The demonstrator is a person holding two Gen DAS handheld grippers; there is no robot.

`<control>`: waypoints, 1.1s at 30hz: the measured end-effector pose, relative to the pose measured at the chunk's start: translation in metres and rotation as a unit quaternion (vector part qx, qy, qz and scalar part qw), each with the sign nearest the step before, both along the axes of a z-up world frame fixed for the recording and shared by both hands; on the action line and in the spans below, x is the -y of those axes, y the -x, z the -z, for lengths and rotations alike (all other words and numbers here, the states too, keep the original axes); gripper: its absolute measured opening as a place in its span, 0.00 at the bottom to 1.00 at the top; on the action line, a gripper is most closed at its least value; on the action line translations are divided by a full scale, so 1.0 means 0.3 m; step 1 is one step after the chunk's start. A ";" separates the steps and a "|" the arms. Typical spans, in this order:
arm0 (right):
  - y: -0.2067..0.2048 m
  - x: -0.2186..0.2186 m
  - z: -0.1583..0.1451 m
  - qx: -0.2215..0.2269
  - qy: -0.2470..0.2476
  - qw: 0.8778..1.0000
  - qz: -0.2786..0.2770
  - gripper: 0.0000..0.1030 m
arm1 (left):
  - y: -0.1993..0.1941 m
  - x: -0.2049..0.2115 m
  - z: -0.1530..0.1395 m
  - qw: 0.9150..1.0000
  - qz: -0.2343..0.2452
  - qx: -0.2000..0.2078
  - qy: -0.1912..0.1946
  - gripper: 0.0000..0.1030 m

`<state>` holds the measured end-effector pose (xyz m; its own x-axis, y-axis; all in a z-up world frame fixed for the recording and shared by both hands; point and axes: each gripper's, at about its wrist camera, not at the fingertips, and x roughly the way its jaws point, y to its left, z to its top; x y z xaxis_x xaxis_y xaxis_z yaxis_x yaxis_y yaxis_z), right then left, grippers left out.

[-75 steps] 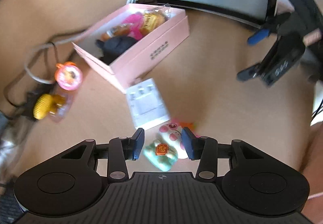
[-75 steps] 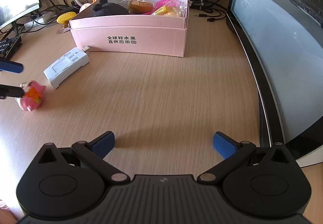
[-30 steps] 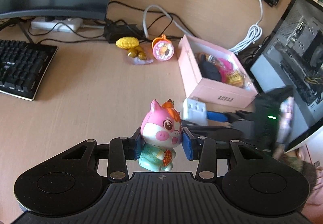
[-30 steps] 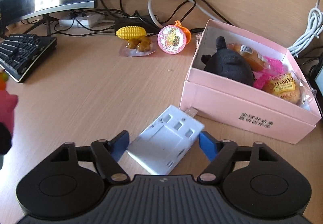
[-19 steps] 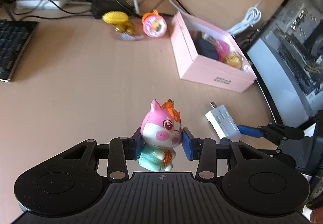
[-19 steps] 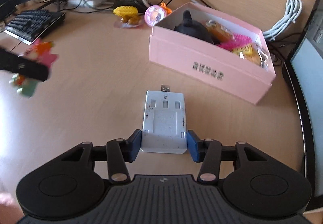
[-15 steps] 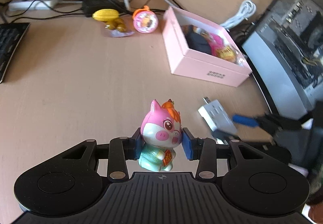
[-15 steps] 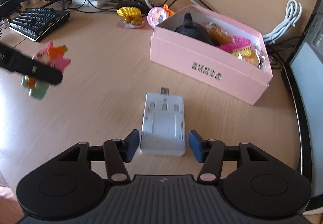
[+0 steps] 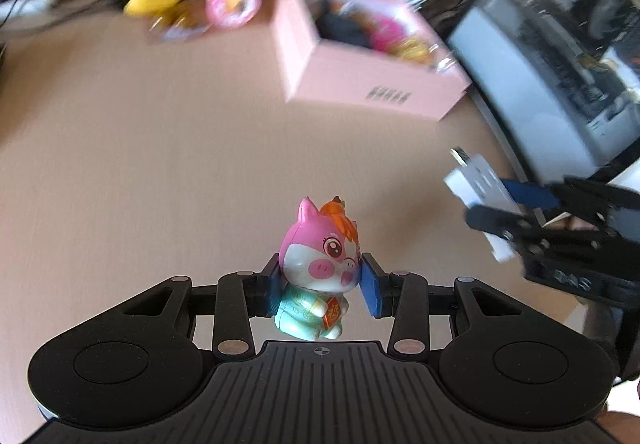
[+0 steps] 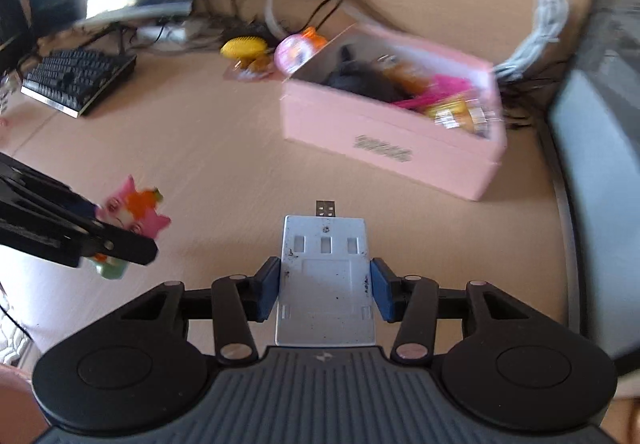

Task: Organize objects
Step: 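Grasp the white plug adapter with the right gripper while the left lifts the pig, then lower the pig figure into the pink box and open the left gripper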

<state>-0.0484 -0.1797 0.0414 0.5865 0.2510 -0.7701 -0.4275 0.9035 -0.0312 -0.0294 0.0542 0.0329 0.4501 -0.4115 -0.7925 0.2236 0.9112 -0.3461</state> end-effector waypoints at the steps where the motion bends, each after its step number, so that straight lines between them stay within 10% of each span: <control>1: 0.016 0.027 -0.027 0.008 -0.004 1.000 0.008 0.46 | -0.019 0.009 -0.026 1.000 0.001 0.012 0.008 0.42; 12: 0.079 0.218 -0.186 0.091 -0.056 0.991 0.084 0.46 | -0.453 0.178 -0.399 0.985 -0.026 0.170 0.003 0.42; 21: 0.086 0.289 -0.118 0.070 -0.082 0.987 0.121 0.46 | -0.730 0.290 -0.305 0.989 -0.038 0.138 -0.028 0.43; 30: 0.071 0.327 -0.095 0.061 -0.075 0.988 0.120 0.46 | -0.737 0.274 -0.286 0.986 -0.031 0.165 -0.001 0.44; 33: 0.036 0.313 -0.087 0.053 -0.076 0.990 0.108 0.46 | -0.770 0.310 -0.262 0.989 -0.017 0.133 -0.067 0.44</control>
